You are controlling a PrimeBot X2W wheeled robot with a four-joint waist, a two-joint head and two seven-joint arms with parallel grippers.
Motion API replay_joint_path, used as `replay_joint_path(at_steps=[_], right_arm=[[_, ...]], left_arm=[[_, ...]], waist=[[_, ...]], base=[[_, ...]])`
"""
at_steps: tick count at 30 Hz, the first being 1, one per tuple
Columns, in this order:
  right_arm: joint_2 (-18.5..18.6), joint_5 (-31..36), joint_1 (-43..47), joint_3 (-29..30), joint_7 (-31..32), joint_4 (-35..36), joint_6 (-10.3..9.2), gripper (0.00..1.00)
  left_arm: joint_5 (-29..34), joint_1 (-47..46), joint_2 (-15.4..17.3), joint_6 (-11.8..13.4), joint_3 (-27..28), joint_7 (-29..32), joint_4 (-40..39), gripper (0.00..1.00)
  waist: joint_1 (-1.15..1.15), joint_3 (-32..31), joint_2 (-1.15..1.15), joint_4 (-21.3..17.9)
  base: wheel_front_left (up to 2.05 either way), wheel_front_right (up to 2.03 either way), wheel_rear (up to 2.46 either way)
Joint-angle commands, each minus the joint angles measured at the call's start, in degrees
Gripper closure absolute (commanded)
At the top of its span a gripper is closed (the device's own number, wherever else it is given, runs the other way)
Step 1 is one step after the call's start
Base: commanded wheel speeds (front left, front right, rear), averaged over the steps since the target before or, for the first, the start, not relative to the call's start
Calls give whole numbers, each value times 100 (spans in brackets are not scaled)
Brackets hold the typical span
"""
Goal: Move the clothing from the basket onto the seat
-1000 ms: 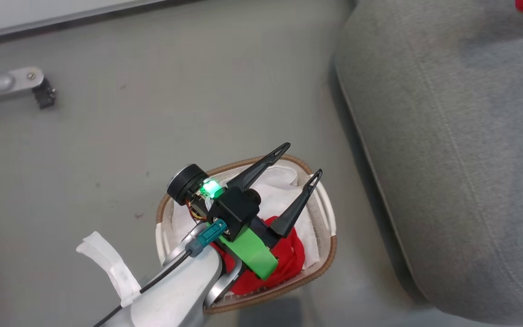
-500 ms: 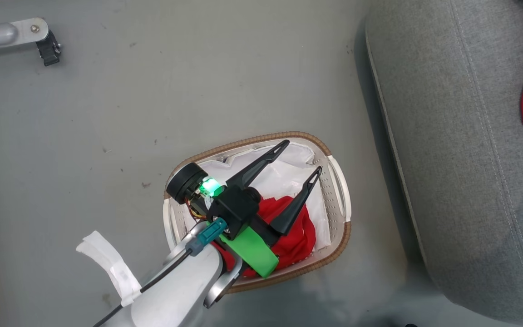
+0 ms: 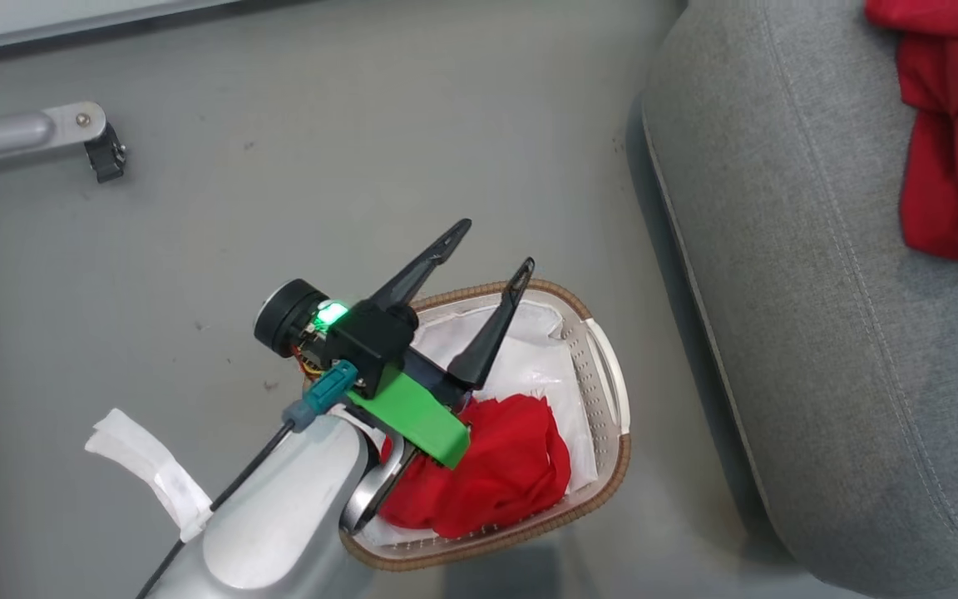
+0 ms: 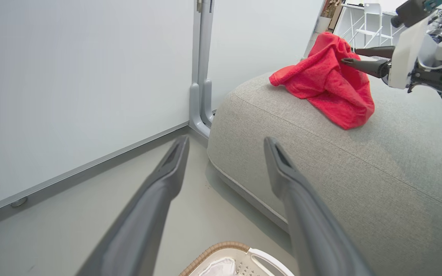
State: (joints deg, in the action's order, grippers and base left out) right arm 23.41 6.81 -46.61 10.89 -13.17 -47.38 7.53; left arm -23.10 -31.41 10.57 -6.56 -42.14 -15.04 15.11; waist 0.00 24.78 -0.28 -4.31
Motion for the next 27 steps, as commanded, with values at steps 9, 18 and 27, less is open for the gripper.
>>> replay_joint_path(at_steps=[9, 18, 27], right_arm=[[-180, -178, 202, -305, -165, 225, -8, 0], [-804, -642, 537, -689, -206, 761, -8, 0], [-1542, -747, 1580, -975, -209, 1512, -8, 0]], left_arm=[[-52, 550, -83, 57, 916, -20, 167, 0], [67, 1333, -167, 173, 2057, -20, 277, 0], [311, 2289, -347, 239, 3139, -20, 252, 0]], waist=[[0, -1200, 28, 74], [0, -1851, 28, 366], [0, -2203, 28, 592]], base=[[0, 0, 0], [0, 0, 0], [0, 0, 0]])
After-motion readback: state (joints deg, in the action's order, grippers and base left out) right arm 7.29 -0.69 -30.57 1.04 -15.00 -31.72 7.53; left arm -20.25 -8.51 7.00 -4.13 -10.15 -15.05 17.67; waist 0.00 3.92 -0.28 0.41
